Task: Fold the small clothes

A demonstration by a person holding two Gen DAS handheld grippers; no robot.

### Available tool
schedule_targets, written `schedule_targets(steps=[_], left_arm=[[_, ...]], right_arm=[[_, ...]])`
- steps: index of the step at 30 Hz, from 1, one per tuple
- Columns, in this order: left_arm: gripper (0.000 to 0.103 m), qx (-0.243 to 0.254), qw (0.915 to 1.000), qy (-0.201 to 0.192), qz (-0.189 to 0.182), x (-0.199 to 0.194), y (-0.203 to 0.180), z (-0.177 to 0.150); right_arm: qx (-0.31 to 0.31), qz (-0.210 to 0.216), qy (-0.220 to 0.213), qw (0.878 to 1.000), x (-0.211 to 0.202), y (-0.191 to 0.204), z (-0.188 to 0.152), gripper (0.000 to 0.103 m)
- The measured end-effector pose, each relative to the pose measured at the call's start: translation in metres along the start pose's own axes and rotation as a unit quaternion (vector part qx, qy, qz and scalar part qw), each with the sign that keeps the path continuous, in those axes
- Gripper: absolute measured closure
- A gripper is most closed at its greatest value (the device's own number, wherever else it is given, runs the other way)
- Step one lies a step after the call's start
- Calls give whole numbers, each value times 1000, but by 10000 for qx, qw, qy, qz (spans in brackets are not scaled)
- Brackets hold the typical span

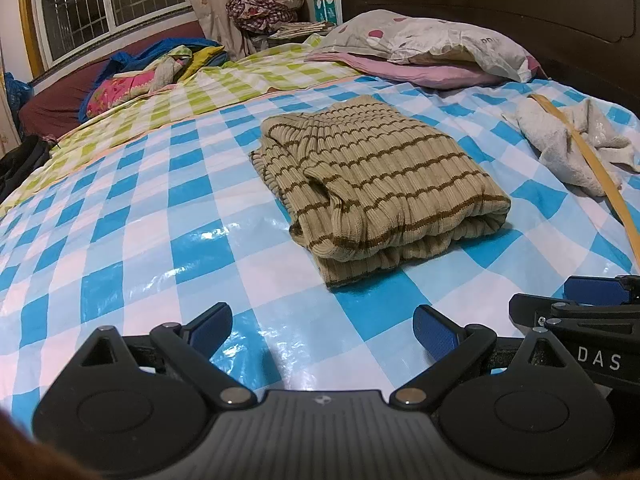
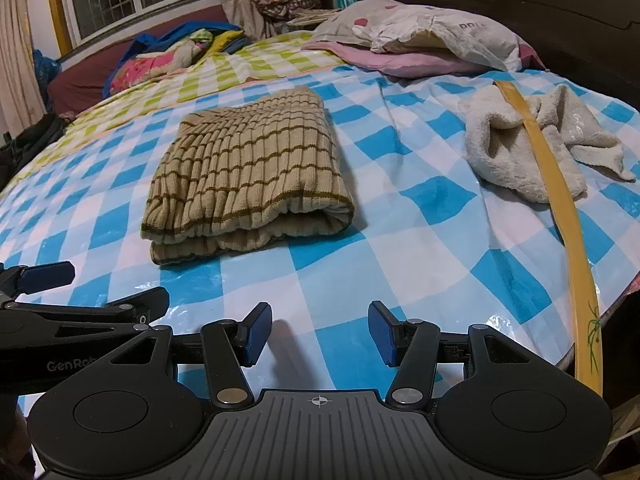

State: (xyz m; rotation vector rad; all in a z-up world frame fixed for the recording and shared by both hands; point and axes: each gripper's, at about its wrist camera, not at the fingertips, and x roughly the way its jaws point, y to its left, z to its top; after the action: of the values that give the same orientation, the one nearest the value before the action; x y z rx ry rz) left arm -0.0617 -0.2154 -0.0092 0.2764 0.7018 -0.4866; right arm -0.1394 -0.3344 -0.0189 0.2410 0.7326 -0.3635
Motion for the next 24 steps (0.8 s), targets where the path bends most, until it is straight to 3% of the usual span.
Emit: schedule_targets(steps=[24], left_arm=[[1, 32, 10000, 42, 54, 0, -3, -1]], right_arm=[[30, -34, 60, 10000, 3, -1, -1, 50]])
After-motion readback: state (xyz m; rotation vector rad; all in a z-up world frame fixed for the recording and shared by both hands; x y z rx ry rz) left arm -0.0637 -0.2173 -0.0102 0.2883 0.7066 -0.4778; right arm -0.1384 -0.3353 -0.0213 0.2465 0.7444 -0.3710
